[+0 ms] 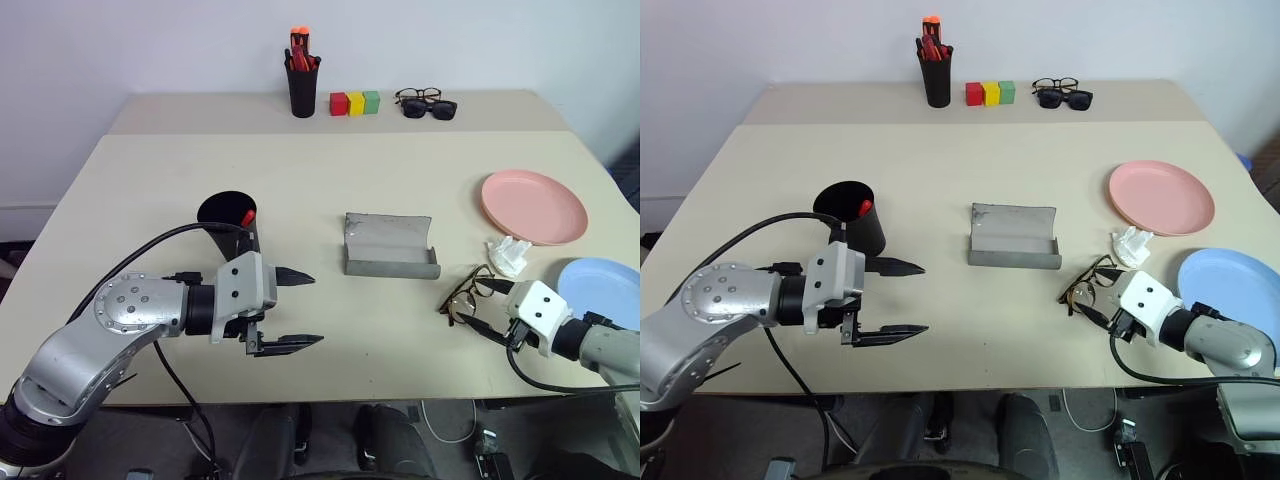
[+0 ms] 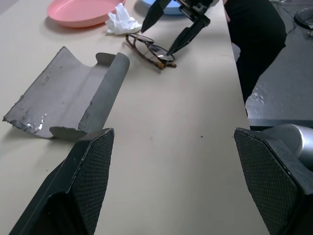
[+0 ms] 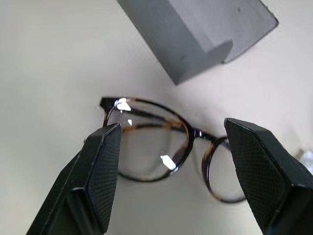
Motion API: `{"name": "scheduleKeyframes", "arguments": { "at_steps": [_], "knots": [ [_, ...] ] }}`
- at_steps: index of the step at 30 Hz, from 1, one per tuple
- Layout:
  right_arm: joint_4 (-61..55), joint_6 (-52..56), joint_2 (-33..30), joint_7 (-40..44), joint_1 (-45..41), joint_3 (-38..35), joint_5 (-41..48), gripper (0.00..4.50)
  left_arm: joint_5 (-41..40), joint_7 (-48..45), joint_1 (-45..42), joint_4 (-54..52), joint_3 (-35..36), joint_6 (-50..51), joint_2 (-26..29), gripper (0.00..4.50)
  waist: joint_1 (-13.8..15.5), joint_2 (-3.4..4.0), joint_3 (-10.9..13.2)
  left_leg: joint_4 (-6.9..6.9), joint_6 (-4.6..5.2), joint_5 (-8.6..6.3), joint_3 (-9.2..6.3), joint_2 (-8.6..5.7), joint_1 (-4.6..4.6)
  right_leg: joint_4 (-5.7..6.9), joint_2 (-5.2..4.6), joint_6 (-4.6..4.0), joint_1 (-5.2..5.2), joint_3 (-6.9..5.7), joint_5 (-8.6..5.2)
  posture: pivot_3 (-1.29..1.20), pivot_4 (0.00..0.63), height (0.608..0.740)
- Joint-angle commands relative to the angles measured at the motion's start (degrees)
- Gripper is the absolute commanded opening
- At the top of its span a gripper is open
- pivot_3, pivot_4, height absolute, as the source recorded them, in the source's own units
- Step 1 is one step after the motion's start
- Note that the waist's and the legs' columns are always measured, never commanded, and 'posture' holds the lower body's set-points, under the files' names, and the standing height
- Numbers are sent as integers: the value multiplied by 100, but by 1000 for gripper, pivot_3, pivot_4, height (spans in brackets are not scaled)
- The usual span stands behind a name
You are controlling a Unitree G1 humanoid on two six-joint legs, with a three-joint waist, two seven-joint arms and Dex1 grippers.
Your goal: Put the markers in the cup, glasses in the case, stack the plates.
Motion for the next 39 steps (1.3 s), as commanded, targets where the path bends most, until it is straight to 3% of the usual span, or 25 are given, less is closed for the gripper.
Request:
{"name": "scheduleKeyframes", "arguments": {
  "at_steps": [1,16,24,29,35,39],
  "knots": [
    [-155,-176,-78,-86,98,-189,-125,3401,-88,-115,-94,-76,40,-38,39,3999,1,0,0,0,0,0,0,0,0,-1,0,0,0,0,0,0,150,740],
    [717,-959,94,-702,164,157,-937,3401,-302,-212,-89,-243,228,121,154,3999,-3,-8,1,0,0,0,0,0,17,-4,0,1,2,0,-1,0,150,740],
    [448,-621,745,-920,-934,970,-869,3401,-319,-64,-144,-259,135,202,97,3999,-197,-19,3,-11,0,-1,-1,3,33,0,1,1,13,3,-1,0,150,740],
    [410,-446,994,-970,-1553,1171,-730,3401,-270,-67,-180,-146,88,165,67,3999,-143,-13,10,-15,-1,0,1,2,29,0,2,-1,1,1,-1,0,150,740],
    [541,-438,685,-825,-1548,807,-562,3401,-254,-57,-111,-149,94,124,55,3999,-129,-17,14,-14,1,-2,0,0,29,-9,-1,-1,4,0,-1,0,150,740],
    [717,-191,278,-312,-1311,312,37,3401,-229,-70,-61,-133,103,83,43,3999,-134,-16,15,-16,0,-2,0,0,30,-8,-1,-1,3,0,-1,0,150,740]
  ]
}}
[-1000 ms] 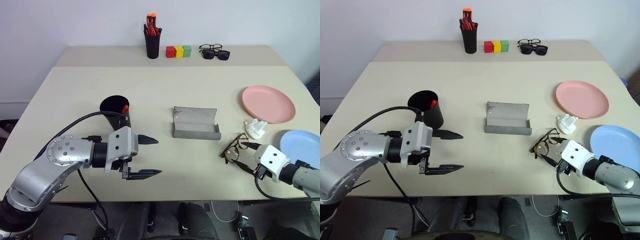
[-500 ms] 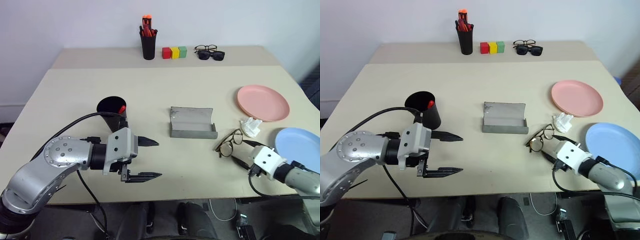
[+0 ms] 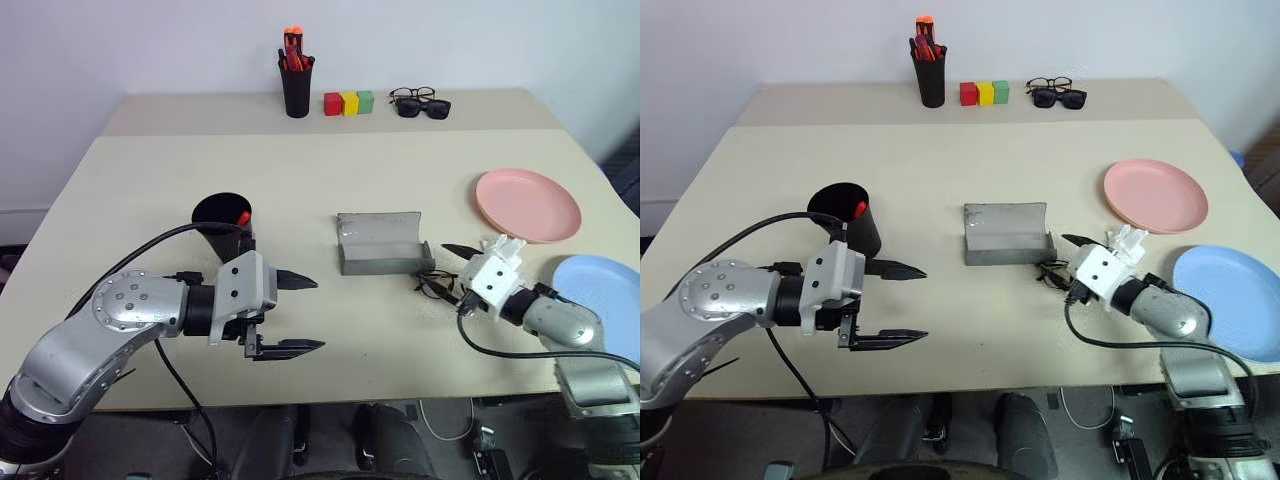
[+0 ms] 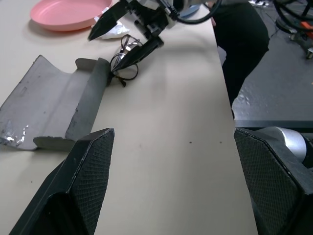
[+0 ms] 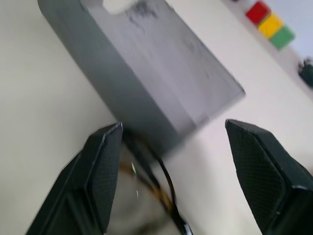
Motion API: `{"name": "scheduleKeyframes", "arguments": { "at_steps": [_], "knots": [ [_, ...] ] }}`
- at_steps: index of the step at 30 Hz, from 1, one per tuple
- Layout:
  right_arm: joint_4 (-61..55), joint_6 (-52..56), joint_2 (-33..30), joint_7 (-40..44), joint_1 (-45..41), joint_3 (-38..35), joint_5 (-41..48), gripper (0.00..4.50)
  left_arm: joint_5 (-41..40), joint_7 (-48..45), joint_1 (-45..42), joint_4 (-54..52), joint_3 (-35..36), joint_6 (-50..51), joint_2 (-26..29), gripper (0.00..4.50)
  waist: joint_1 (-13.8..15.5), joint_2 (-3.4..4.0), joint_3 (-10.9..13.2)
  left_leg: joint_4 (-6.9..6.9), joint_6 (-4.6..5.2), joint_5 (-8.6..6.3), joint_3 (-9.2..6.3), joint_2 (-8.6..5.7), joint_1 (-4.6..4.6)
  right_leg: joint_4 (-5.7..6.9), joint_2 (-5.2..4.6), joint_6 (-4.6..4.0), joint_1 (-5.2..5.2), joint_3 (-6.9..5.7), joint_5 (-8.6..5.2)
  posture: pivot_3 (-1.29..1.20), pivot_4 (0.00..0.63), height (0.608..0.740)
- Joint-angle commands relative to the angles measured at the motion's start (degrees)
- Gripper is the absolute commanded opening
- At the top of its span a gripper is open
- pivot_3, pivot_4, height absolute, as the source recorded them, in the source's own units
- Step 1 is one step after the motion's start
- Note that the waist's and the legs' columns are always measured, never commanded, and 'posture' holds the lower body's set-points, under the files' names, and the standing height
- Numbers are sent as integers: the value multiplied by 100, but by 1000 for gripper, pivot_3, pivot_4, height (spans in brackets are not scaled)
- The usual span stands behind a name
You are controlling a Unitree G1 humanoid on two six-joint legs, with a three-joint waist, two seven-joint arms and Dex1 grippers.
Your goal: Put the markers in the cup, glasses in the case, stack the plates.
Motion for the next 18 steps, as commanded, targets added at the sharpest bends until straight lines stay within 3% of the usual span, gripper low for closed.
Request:
{"name": "scheduleKeyframes", "arguments": {
  "at_steps": [1,5,9,18],
  "knots": [
    [-5,292,-314,468,118,-585,690,3401,34,-3,19,-67,59,-136,-3,3999,-11,0,0,-1,0,0,0,0,0,0,0,0,1,0,0,0,150,740],
    [99,686,-857,1285,154,-861,1255,3401,51,-43,25,-15,56,-183,-3,3999,-31,6,3,-2,0,0,1,1,0,4,0,0,12,1,0,0,150,740],
    [345,998,-1343,2030,-351,-616,1486,3401,99,-100,9,41,19,-258,6,3999,-37,6,5,0,0,0,1,2,1,5,-1,0,9,1,0,0,150,740],
    [1764,693,-1382,3085,-1700,246,1183,3401,147,-141,65,22,102,-281,38,3999,0,4,8,0,11,-6,1,0,-8,-7,-4,-2,-3,-1,0,0,150,740]
  ]
}}
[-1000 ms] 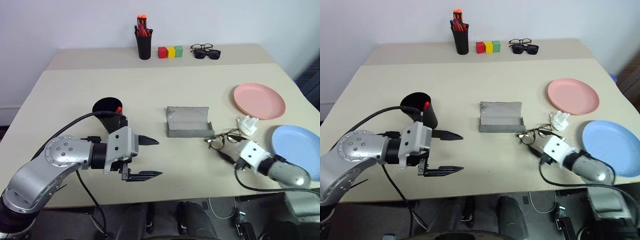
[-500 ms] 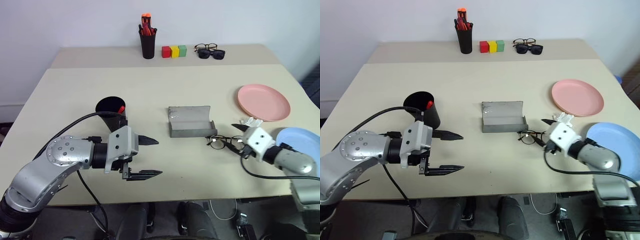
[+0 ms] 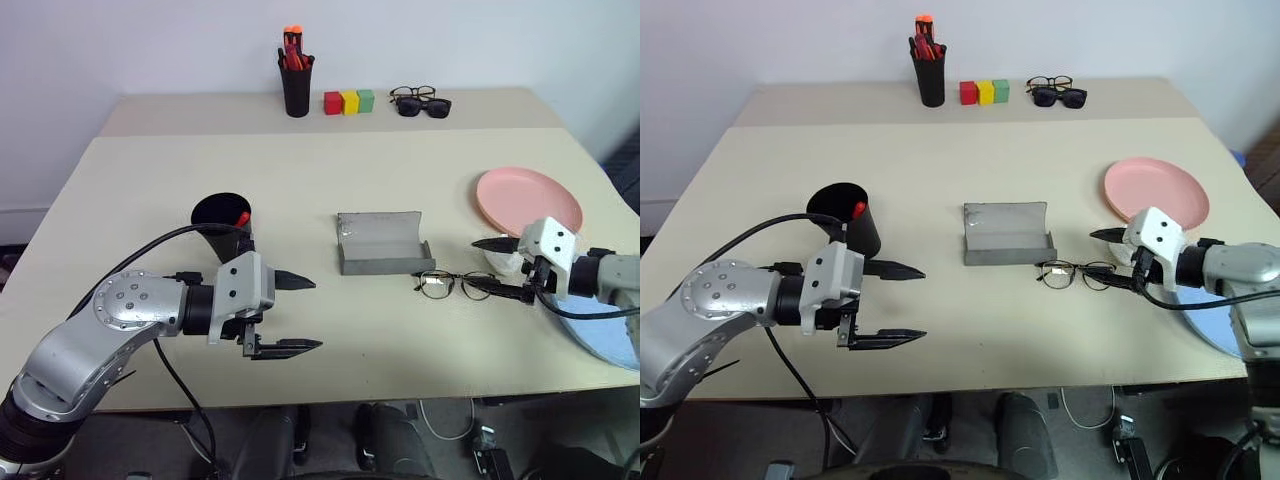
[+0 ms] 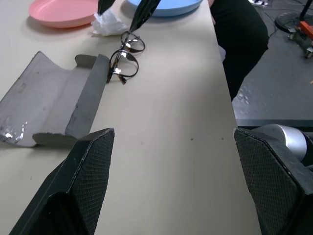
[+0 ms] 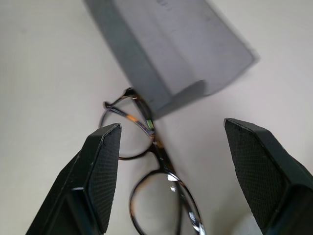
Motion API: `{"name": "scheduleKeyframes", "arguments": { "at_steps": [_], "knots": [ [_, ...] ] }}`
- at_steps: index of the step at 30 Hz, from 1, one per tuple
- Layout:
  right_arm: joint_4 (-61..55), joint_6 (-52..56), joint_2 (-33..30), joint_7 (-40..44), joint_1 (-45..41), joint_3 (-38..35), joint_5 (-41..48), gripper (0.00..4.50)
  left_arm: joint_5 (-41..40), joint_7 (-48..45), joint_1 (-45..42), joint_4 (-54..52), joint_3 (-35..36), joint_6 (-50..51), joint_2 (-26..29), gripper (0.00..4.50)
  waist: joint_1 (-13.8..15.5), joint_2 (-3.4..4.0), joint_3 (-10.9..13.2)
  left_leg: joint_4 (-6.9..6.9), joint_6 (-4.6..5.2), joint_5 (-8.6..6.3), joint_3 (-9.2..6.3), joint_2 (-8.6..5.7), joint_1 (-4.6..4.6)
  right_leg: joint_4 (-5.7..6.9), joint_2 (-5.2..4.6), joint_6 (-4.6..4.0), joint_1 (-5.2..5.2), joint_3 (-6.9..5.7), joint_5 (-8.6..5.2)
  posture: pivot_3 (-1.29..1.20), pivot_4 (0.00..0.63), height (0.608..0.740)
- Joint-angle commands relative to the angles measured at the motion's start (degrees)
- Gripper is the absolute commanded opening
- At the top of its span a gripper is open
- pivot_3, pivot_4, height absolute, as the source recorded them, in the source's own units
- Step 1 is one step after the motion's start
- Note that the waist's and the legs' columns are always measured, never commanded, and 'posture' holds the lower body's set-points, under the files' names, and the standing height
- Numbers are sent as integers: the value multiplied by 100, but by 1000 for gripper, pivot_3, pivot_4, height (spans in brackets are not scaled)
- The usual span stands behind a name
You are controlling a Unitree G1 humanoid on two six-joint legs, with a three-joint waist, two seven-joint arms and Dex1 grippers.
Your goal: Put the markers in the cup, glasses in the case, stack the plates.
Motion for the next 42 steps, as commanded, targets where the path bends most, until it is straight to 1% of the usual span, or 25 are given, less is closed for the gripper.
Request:
{"name": "scheduleKeyframes", "arguments": {
  "at_steps": [1,5,11,26,29,30,33,34,35,42],
  "knots": [
    [582,-295,-27,343,-376,202,-161,3401,14,17,26,-141,147,-109,52,3999,-19,0,0,1,3,-2,1,0,-1,-2,0,0,1,0,0,0,150,740],
    [1172,-605,-8,719,-769,537,-382,3401,-11,71,79,-238,213,-65,96,3999,-25,1,1,3,3,-2,8,0,-6,0,-2,-1,5,1,1,0,150,740],
    [1687,-878,91,986,-1212,802,-574,3401,-90,187,197,-403,319,27,148,3999,-33,5,3,3,1,-1,8,0,-6,4,-2,-1,4,1,1,0,150,740],
    [2404,-1423,349,1098,-1637,1116,-981,3401,-235,387,218,-581,411,226,227,3999,-33,6,4,3,-4,2,8,-1,-6,8,-1,-2,3,1,3,0,150,740],
    [2496,-1469,389,1096,-1706,1118,-1015,2607,-256,427,226,-602,413,254,231,3999,-33,6,4,3,-4,2,8,-1,-6,8,-1,-3,3,1,3,0,150,740],
    [2509,-1477,397,1100,-1715,1115,-1019,2177,-262,436,226,-609,414,263,230,3999,-33,6,4,3,-4,2,8,-1,-6,8,0,-3,3,1,3,0,150,740],
    [2492,-1454,430,1105,-1714,1114,-1017,628,-282,467,224,-618,424,288,229,3999,-34,5,4,3,-4,2,8,0,-6,9,0,-3,4,1,3,0,150,740],
    [2485,-1444,434,1107,-1710,1116,-1014,173,-289,477,225,-624,424,292,230,3999,-33,5,4,3,-4,2,8,0,-6,8,0,-3,3,1,3,0,150,740],
    [2480,-1442,435,1108,-1707,1119,-1016,49,-297,490,218,-627,419,297,230,3999,-31,5,4,4,-4,3,7,0,-6,8,0,-3,2,1,3,0,150,740],
    [2378,-1424,334,1117,-1626,1083,-1019,49,-303,549,166,-606,351,288,208,3999,-33,6,3,4,-5,2,7,0,-3,9,0,-5,2,1,4,0,150,740]
  ]
}}
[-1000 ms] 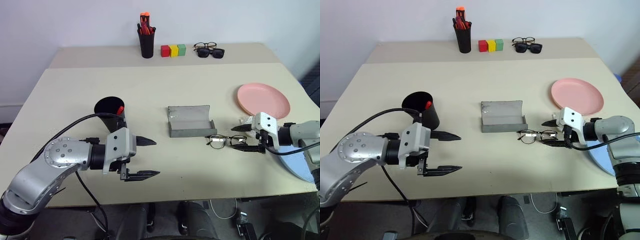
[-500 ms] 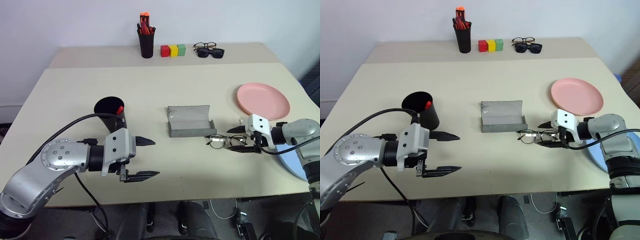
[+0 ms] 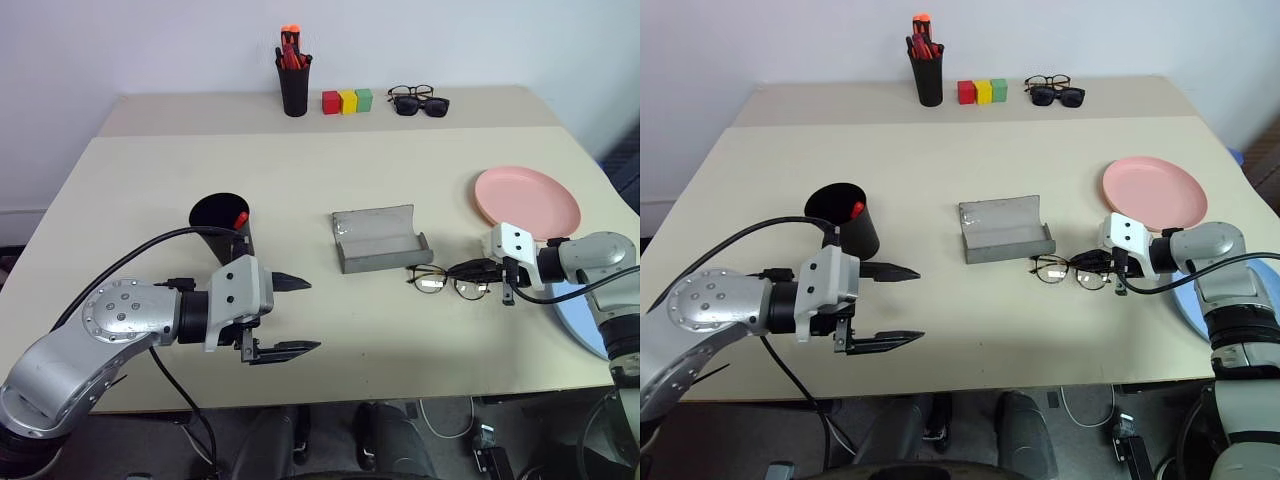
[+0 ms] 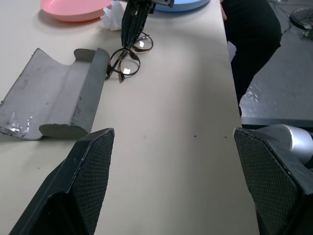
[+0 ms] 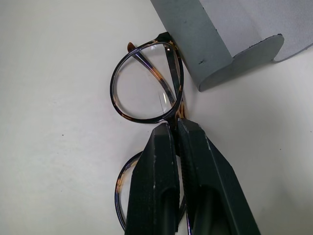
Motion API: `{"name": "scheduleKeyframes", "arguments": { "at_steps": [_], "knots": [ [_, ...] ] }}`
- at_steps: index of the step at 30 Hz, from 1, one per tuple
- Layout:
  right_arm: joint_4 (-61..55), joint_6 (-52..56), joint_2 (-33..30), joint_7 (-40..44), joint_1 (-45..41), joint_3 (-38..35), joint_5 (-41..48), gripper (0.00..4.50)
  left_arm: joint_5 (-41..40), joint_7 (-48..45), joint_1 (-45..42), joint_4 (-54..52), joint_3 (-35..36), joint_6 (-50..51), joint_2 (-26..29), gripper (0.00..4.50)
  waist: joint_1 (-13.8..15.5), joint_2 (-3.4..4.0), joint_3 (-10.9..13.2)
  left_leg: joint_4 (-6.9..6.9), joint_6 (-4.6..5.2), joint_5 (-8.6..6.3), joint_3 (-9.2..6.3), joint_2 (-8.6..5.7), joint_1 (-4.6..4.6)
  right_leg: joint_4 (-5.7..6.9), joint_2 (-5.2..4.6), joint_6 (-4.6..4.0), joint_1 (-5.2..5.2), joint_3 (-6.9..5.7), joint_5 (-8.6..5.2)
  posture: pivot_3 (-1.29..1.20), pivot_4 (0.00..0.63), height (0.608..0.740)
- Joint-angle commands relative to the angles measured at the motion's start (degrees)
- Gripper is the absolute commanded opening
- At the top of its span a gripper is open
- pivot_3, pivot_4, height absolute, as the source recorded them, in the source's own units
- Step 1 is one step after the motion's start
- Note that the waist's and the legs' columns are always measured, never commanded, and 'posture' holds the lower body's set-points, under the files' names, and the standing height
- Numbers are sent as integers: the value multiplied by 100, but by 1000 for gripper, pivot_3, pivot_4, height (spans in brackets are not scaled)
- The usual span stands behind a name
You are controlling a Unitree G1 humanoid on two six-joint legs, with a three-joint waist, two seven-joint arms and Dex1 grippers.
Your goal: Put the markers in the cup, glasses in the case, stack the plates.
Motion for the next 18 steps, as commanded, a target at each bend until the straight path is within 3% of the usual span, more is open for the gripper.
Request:
{"name": "scheduleKeyframes", "arguments": {
  "at_steps": [1,10,14,18],
  "knots": [
    [-183,6,-146,32,73,-68,-17,49,-45,34,-75,-150,78,-25,15,3999,3,0,0,0,0,0,0,0,0,0,0,0,0,0,0,0,150,740],
    [-1593,1434,-964,468,183,-611,790,49,28,44,-66,-92,4,-102,-36,3999,-15,6,3,-1,1,-1,0,0,-3,0,-2,0,1,0,0,0,150,740],
    [-1655,1382,-654,-1,-420,-709,814,49,62,14,-74,-48,-24,-143,-41,3999,-87,10,6,-3,-2,1,0,2,-2,4,-1,0,-1,1,0,0,150,740],
    [-1088,587,44,-795,-1155,-495,344,49,95,-36,-85,-13,-12,-169,-28,3999,-138,9,7,-3,-4,2,1,2,-2,4,0,0,-2,1,0,0,150,740]
  ]
}}
